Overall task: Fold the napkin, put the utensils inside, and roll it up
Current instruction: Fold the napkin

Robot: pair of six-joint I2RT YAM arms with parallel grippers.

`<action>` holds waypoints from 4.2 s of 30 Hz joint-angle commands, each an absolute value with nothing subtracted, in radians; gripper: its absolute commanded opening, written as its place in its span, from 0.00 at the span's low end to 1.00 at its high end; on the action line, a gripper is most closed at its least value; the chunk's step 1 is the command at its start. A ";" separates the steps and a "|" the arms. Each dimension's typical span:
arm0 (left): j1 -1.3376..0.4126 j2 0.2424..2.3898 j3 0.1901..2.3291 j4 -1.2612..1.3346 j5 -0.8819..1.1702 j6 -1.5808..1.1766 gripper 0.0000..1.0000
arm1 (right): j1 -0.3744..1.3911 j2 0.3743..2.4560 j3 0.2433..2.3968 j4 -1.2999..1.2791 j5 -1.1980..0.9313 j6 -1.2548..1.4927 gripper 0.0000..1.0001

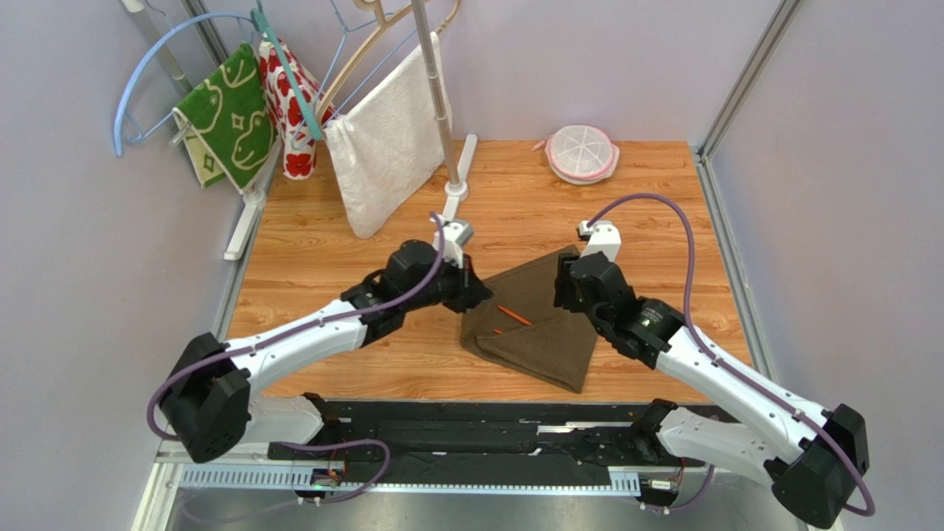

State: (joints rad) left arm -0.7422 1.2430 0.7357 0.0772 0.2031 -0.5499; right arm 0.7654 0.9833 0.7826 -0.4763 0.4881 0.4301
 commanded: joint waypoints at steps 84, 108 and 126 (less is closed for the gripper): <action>-0.904 1.433 0.661 0.138 0.040 -0.690 0.77 | 0.624 0.778 0.460 -0.623 0.032 0.721 0.56; -0.841 1.486 0.678 0.152 0.084 -0.690 0.76 | 0.632 0.801 0.460 -0.738 0.047 0.795 0.53; -0.743 1.393 0.673 0.089 0.110 -0.649 0.76 | 0.635 0.873 0.419 -0.647 0.040 0.811 0.11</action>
